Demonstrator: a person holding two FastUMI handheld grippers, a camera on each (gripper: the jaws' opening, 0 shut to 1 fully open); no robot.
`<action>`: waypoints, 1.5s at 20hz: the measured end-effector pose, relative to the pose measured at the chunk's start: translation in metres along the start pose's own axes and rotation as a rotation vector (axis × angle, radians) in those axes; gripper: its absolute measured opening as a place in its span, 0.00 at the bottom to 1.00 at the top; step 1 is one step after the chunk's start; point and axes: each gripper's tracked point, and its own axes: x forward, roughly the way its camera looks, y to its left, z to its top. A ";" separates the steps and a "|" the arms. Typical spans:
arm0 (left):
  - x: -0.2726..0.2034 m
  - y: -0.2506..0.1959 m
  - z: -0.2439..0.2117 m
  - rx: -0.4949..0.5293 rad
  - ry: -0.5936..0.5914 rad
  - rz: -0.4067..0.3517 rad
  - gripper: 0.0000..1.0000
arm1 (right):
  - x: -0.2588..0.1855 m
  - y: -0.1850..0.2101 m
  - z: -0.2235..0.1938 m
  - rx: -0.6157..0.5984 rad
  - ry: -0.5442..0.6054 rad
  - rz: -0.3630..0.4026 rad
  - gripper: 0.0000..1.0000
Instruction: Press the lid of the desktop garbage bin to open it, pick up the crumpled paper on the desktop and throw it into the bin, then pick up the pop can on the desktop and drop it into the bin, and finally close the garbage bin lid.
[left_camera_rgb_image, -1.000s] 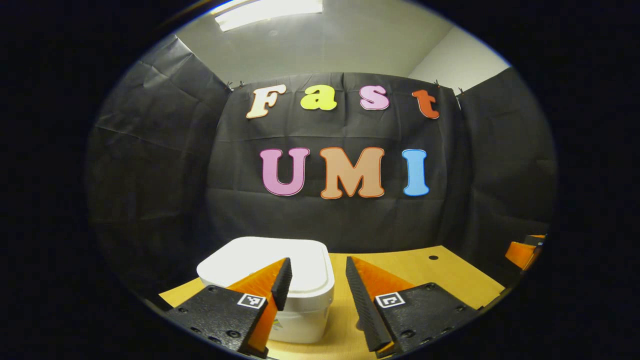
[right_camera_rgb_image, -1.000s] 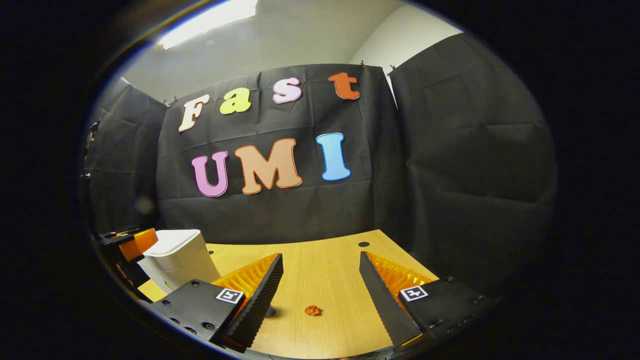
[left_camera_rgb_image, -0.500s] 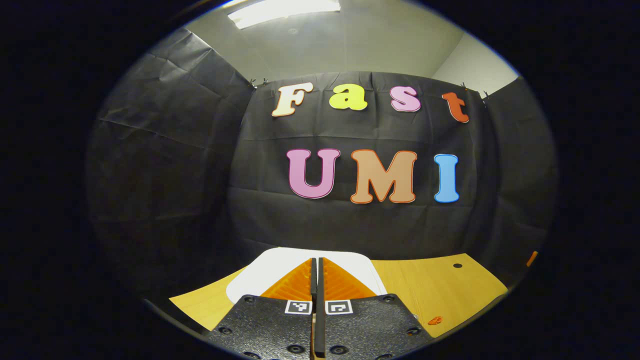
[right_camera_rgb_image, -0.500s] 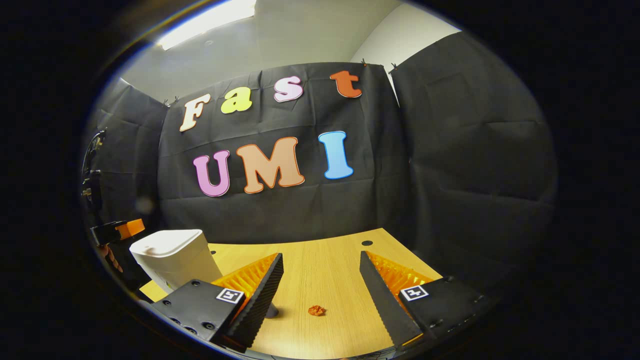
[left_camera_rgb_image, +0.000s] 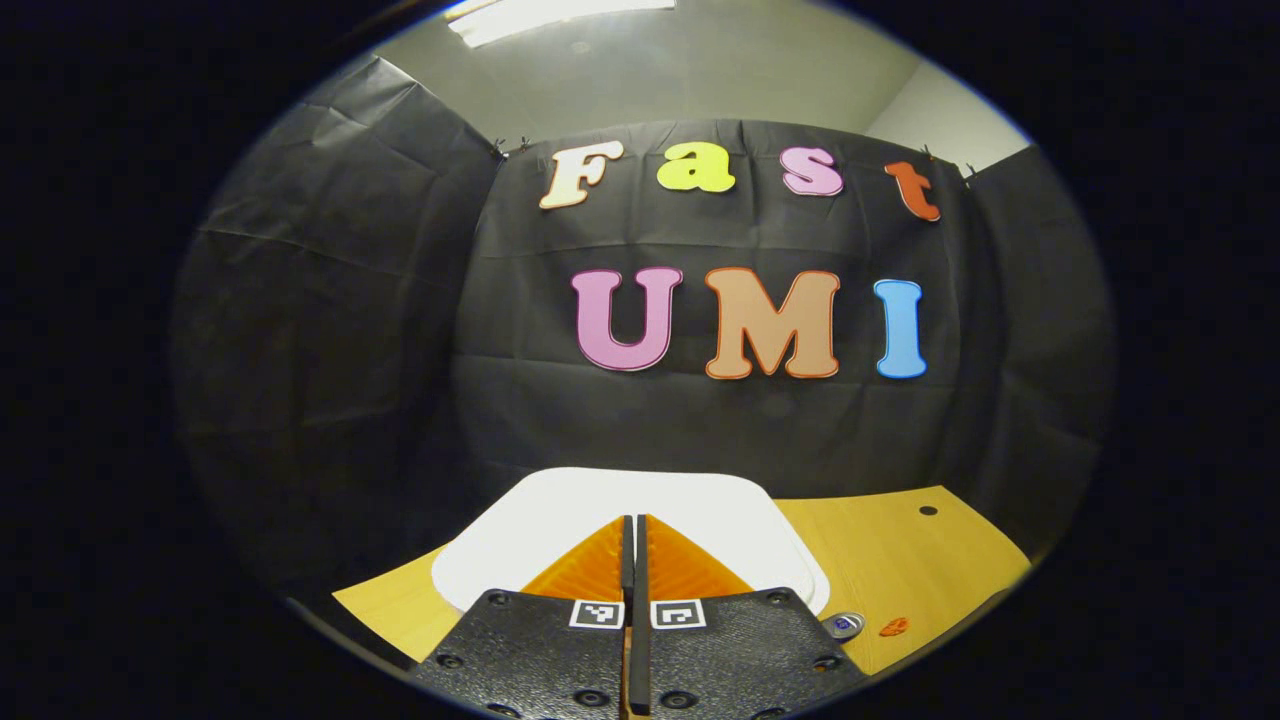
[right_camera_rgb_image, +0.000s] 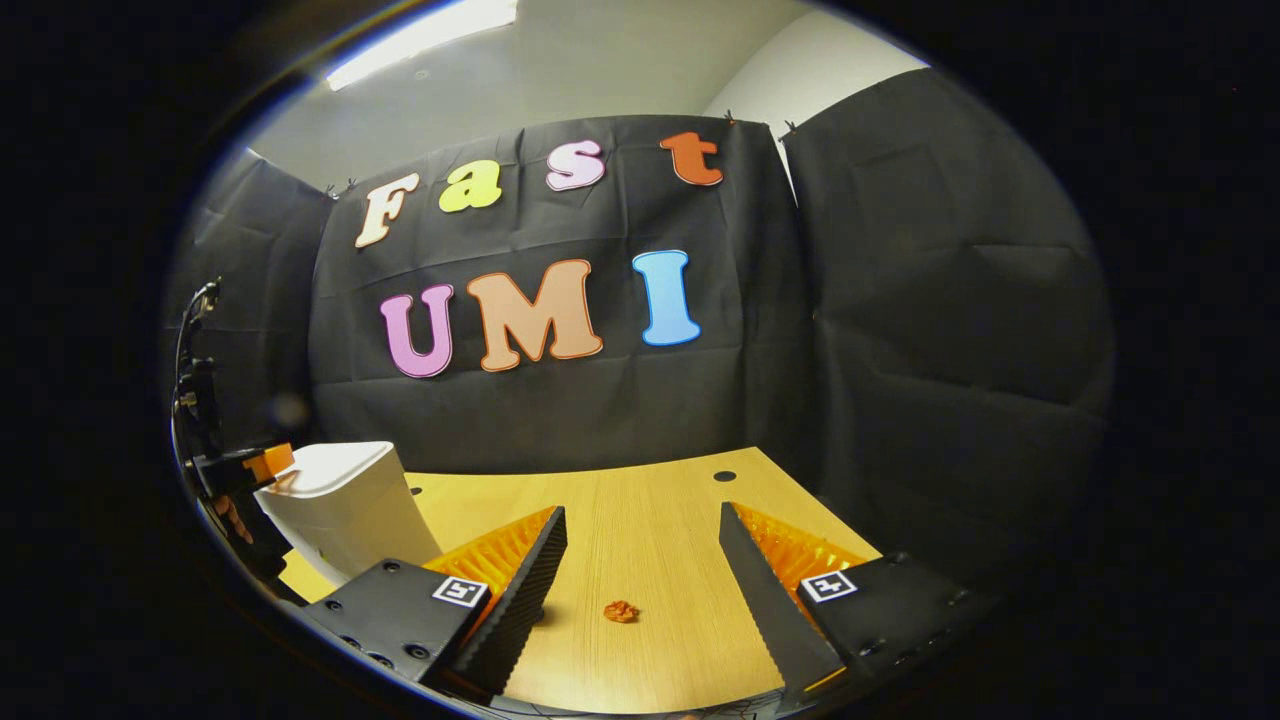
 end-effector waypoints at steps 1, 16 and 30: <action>-0.001 0.001 -0.001 0.001 -0.004 0.009 0.00 | 0.001 0.000 -0.003 0.003 0.007 -0.001 0.97; -0.001 0.009 0.011 -0.066 -0.108 0.000 0.00 | 0.019 0.033 -0.032 -0.100 0.097 0.081 0.94; -0.064 0.021 0.086 -0.090 -0.273 0.009 0.00 | 0.092 0.043 -0.144 -0.159 0.422 0.223 0.98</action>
